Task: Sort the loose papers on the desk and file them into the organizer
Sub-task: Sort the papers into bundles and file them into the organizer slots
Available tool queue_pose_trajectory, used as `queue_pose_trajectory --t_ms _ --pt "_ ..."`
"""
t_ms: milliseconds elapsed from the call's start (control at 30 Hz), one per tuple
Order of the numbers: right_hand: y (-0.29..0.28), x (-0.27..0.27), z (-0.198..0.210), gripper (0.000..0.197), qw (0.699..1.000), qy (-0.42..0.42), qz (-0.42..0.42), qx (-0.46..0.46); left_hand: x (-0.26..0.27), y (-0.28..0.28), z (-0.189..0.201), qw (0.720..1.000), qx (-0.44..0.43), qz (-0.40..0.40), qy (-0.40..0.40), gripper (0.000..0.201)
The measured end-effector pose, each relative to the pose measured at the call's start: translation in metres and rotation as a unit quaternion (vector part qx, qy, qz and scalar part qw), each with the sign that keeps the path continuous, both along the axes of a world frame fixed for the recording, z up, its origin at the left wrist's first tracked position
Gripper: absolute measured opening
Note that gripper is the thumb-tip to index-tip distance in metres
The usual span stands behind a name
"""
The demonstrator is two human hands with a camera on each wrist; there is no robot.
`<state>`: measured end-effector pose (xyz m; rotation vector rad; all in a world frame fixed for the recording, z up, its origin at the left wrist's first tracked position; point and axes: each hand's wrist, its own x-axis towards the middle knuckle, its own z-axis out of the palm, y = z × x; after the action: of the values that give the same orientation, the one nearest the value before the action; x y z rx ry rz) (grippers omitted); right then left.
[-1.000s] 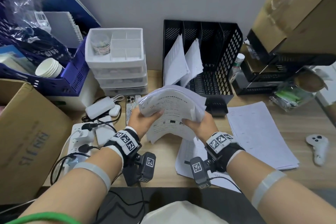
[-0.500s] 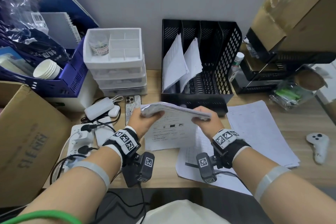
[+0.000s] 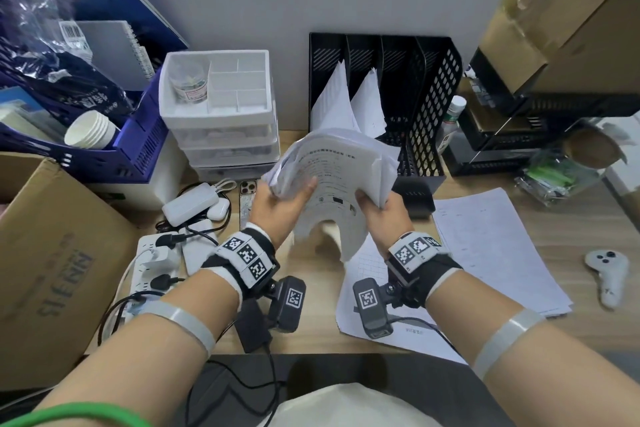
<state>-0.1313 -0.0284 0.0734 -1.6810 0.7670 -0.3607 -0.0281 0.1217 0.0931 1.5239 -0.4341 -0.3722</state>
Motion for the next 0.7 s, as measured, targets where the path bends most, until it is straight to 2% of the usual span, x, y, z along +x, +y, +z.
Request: queue_pose_trajectory --t_ms 67,167,233,333,433,600,700 --pt "0.000 -0.002 0.001 0.014 1.000 -0.014 0.001 -0.001 -0.002 0.004 0.001 1.000 0.015 -0.005 -0.002 0.030" --pt "0.003 -0.007 -0.001 0.012 1.000 -0.027 0.006 0.000 0.001 0.008 -0.009 0.999 0.025 0.032 -0.009 0.024" --pt "0.007 -0.013 -0.009 0.004 0.999 0.017 0.041 -0.022 0.001 0.010 -0.018 0.998 0.040 0.045 -0.017 0.017" --pt "0.012 -0.021 -0.021 0.024 0.991 0.084 0.069 -0.084 -0.004 0.013 -0.029 0.996 0.076 0.047 -0.018 0.008" --pt "0.011 -0.022 -0.023 0.028 0.995 0.052 0.051 -0.065 -0.004 0.015 -0.031 0.996 0.069 0.045 -0.032 0.007" --pt "0.013 -0.018 -0.028 0.028 0.999 0.032 0.007 -0.006 -0.004 0.018 -0.030 0.997 0.066 -0.004 -0.044 0.023" --pt "0.008 -0.018 -0.034 0.026 0.999 0.020 -0.026 0.003 0.002 0.022 -0.047 0.997 0.078 -0.016 -0.025 0.033"
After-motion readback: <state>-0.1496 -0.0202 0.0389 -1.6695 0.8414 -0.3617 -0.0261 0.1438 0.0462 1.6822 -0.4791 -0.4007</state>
